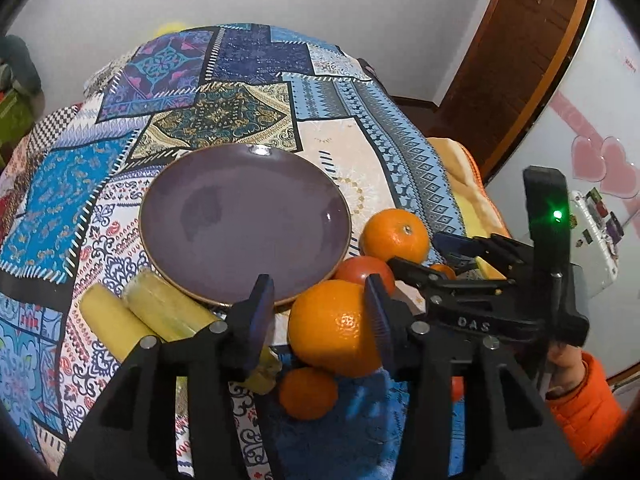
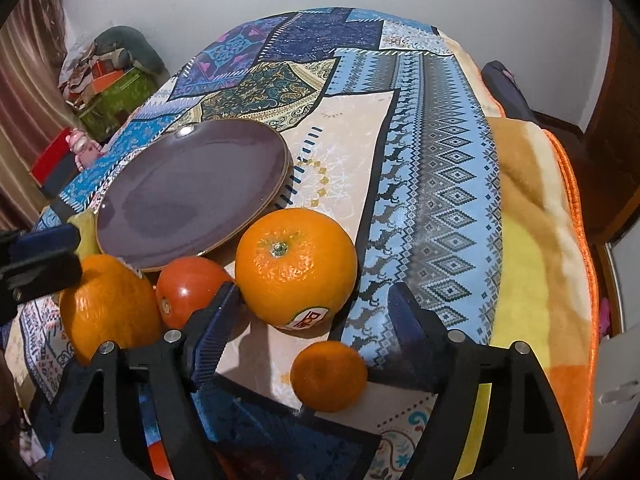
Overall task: Organize fruits
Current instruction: 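Grasp the stickered orange with the right gripper while the left gripper lifts its orange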
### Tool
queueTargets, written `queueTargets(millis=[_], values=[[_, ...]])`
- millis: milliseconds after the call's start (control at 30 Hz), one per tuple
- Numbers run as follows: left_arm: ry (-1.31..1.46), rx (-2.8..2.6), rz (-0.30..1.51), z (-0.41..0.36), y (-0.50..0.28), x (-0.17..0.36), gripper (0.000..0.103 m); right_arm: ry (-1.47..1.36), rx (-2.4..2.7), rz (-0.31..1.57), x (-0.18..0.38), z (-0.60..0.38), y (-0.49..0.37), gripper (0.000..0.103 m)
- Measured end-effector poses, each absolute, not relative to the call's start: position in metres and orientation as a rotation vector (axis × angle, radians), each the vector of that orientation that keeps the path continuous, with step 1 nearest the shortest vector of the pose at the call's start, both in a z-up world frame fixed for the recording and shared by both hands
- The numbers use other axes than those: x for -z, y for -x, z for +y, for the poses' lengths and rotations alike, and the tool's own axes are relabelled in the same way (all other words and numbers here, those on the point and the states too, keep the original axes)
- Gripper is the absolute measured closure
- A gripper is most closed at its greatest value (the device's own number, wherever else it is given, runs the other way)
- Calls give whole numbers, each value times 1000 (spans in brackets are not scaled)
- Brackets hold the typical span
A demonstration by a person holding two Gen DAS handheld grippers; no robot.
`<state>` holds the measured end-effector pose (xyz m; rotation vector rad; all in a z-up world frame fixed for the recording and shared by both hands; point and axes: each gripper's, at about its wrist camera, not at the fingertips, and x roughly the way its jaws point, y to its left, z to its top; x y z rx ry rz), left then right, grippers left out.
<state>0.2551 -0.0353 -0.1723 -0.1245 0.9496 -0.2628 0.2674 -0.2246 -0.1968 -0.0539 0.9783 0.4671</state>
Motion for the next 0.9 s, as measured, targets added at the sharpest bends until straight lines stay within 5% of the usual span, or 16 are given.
queueTargets(millis=[167, 500, 633, 900], values=[[125, 282, 969, -42, -251, 176, 47, 50, -497, 968, 195, -219, -269, 45], [96, 346, 1025, -69, -249, 195, 39, 48, -499, 975, 191, -227, -258, 49], [120, 355, 1045, -70, -251, 202, 37, 45, -510, 990, 187, -235, -247, 69], [96, 356, 1087, -79, -255, 216, 34, 39, -520, 1010, 188, -238, -244, 61]])
